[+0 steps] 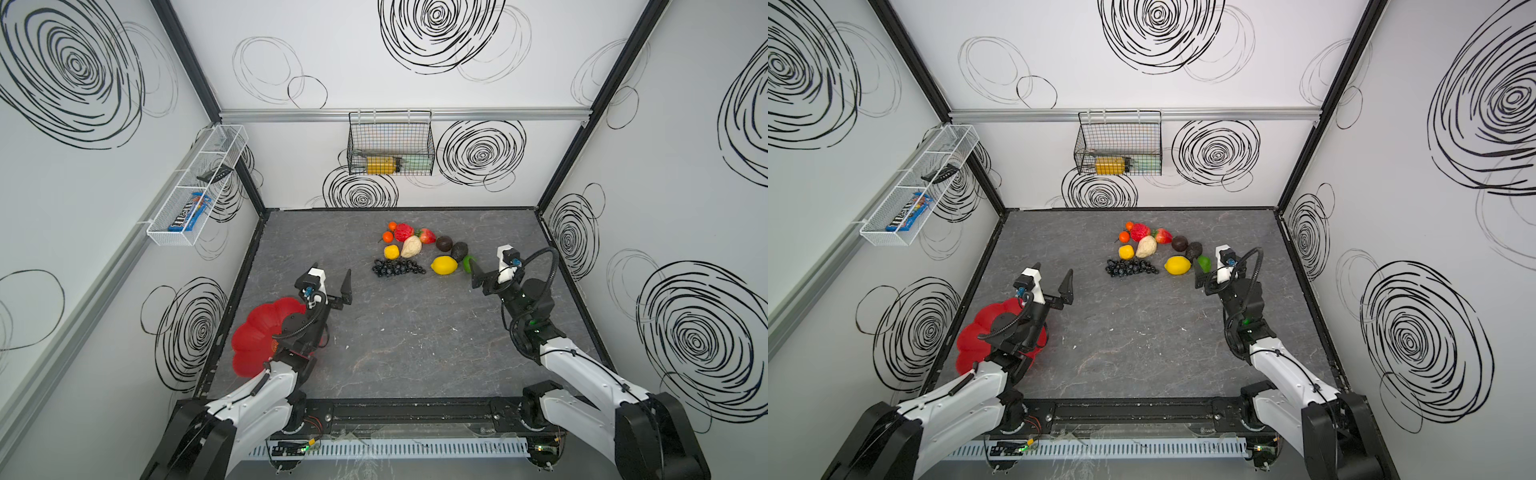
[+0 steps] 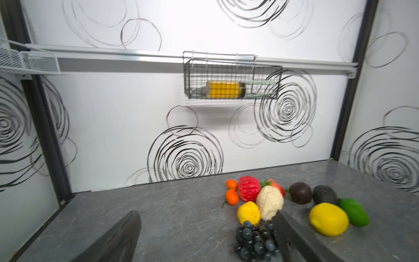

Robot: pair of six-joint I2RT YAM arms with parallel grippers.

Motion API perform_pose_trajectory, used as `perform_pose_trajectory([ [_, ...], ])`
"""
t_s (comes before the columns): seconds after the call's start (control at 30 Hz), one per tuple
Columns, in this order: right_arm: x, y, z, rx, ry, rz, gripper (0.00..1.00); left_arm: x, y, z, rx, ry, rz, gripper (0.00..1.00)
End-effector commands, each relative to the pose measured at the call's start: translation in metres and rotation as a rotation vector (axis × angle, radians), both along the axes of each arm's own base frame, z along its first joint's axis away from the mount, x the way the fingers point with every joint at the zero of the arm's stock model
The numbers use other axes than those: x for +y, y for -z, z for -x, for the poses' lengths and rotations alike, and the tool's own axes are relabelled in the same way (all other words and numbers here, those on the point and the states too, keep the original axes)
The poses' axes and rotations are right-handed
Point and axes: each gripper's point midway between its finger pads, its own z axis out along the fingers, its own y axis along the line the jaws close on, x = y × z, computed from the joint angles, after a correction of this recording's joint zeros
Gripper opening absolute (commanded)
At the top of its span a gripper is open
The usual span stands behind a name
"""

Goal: Arrange fruit in a fruit bowl
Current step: Move the fruit bowl to the center of the table.

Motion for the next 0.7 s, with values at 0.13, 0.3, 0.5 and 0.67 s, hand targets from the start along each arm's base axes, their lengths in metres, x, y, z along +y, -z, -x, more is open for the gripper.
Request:
perform_pose_trajectory([
  [0.13, 0.003, -0.015, 0.009, 0.161, -0.011, -0.236, 0.97, -0.003, -0.026, 0.023, 0.091, -0.009, 0.312, 0.96],
  [0.3, 0.000, -0.002, 0.021, 0.247, -0.084, -0.349, 0.97, -0.005, -0.009, 0.031, 0.225, 0.039, 0.396, 0.96],
  [0.5, -0.023, 0.020, 0.027, 0.327, -0.031, -0.478, 0.97, 0.027, 0.037, 0.037, 0.405, -0.091, 0.616, 0.96],
  [0.67, -0.012, 0.032, 0.033, 0.378, -0.081, -0.505, 0.97, 0.021, 0.042, 0.033, 0.456, 0.010, 0.641, 0.96],
])
